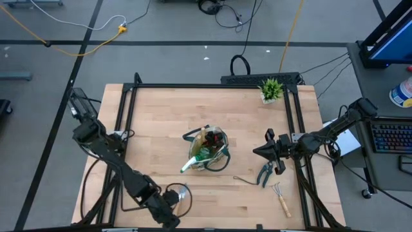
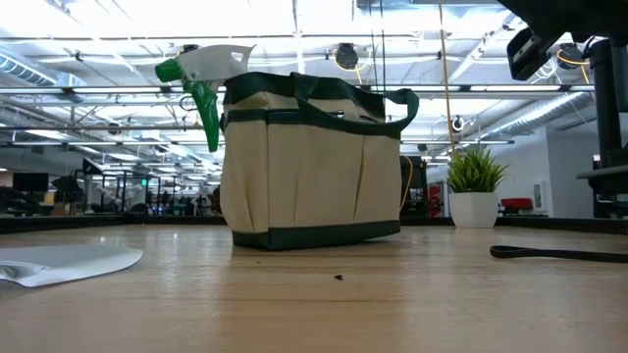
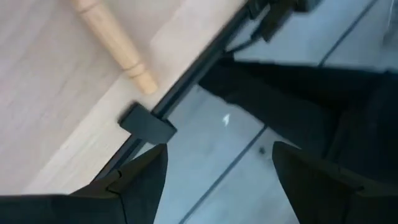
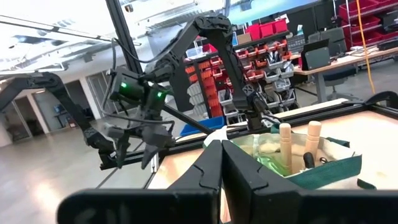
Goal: Pick & Place Garden tools in Gardening bag
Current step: Put the trowel into the gardening bag
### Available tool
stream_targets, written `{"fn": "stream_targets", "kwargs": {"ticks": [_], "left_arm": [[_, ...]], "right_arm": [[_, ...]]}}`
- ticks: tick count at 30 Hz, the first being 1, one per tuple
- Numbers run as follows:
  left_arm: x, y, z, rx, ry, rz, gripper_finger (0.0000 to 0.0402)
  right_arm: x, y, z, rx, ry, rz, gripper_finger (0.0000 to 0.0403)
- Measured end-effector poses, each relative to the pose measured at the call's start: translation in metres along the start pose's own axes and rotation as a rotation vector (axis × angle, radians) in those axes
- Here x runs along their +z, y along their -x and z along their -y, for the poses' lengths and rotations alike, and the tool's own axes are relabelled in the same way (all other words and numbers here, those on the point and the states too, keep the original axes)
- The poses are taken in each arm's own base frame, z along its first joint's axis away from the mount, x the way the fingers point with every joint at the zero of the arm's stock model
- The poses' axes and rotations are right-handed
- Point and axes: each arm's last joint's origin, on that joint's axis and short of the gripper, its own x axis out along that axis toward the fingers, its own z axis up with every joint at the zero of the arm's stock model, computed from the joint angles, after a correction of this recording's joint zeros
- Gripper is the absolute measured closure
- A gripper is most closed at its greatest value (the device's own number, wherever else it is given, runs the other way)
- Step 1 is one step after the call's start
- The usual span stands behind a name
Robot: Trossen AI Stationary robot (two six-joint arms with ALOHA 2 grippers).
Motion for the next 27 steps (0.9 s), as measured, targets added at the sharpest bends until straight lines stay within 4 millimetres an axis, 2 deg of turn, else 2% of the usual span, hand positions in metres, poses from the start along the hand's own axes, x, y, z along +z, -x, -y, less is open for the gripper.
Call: {"fn": "stream_targets", "kwargs": {"ticks": [7,16,19,25,27], "left_arm": [[0.010,0.003,-0.009,0.094,-0.185,-0.071,0.0108],[0.010,0.003,-0.012,0.107,-0.638,-0.097,0.0108],[0.007,0.003,-0.013,0.100,-0.905,-0.127,0.0108],[0.007,0.003,-0.013,0.038,-1.620,-0.174,0.0108],[0.008,0.003,-0.014,0.063,-1.807,-0.163,0.0108]], "right_arm": [[-0.001,0.000,0.000,-0.006,0.003,-0.006,0.0402],[0.000,0.000,0.001,-0.038,0.000,0.003,0.0402],[-0.001,0.000,0.002,-0.061,0.005,0.005,0.0402],[-0.001,0.000,0.003,-0.086,0.022,0.007,0.0402],[0.000,0.000,0.004,-0.115,0.023,0.014,0.0402]]}}
